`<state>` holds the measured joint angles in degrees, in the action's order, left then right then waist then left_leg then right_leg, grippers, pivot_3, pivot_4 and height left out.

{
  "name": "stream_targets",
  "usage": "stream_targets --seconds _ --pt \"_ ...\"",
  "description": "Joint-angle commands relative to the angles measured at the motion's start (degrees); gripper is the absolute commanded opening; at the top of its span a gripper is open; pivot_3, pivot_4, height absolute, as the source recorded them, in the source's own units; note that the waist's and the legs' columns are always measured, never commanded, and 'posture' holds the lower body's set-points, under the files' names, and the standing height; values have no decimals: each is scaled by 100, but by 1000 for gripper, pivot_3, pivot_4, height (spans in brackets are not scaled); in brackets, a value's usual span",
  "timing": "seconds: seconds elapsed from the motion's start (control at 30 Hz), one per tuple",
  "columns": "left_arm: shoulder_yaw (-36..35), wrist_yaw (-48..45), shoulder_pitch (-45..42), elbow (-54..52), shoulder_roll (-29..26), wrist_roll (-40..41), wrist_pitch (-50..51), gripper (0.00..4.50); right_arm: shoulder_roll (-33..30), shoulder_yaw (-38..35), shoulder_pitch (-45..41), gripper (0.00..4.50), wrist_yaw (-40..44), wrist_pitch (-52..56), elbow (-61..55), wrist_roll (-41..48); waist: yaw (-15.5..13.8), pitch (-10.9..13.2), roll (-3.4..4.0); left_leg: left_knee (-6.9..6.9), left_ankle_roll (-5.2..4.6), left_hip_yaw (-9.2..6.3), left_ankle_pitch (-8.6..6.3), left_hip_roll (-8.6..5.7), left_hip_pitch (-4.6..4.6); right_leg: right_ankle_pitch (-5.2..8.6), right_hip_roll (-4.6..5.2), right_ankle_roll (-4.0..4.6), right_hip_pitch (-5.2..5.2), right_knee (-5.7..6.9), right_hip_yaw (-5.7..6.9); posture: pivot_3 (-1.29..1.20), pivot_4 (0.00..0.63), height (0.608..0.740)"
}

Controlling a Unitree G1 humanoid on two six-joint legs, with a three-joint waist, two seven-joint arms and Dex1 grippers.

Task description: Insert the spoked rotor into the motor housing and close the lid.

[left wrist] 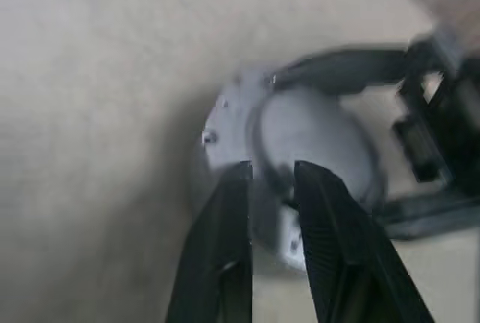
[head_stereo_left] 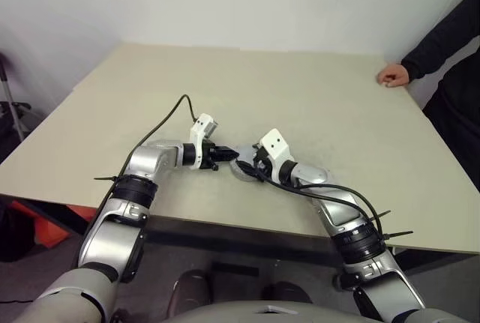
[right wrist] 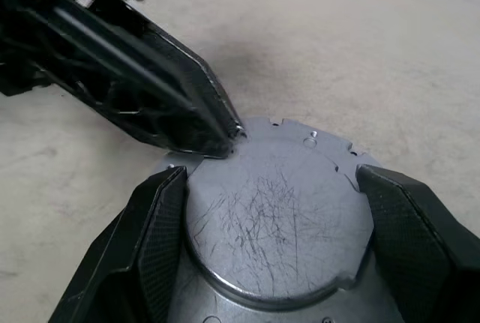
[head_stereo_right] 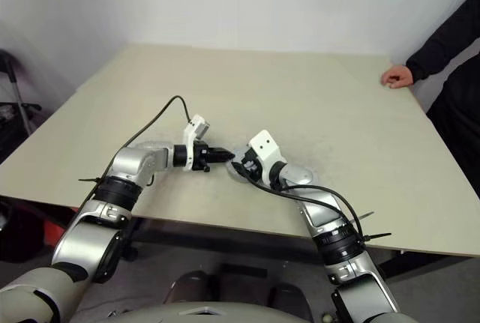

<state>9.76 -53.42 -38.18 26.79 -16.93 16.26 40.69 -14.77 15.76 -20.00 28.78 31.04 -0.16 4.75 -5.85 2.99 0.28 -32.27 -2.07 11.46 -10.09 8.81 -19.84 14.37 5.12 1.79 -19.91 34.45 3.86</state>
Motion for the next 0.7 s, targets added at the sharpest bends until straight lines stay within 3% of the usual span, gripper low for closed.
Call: stream_targets --seconds 0.03,0.2,0.7 --pt "216 94 384 68 -48 -176 297 963 -101 -110 86 3137 -85 209 92 -90 -1 -9 18 3 -1 0 -3 -7 14 11 7 -17 14 -7 -1 0 0 740" --pt "65 57 379 -73 -33 -32 354 963 -115 -87 111 3137 -74 246 45 -73 13 -13 14 27 -5 -2 -6 -9 14 15 5 -27 39 -76 0 0 0 740" --pt "67 -68 379 -319 -62 136 571 963 -227 -235 214 3137 78 547 -393 125 -7 -15 13 57 -17 -1 -14 -28 -15 14 7 -24 14 -78 -11 0 0 740"
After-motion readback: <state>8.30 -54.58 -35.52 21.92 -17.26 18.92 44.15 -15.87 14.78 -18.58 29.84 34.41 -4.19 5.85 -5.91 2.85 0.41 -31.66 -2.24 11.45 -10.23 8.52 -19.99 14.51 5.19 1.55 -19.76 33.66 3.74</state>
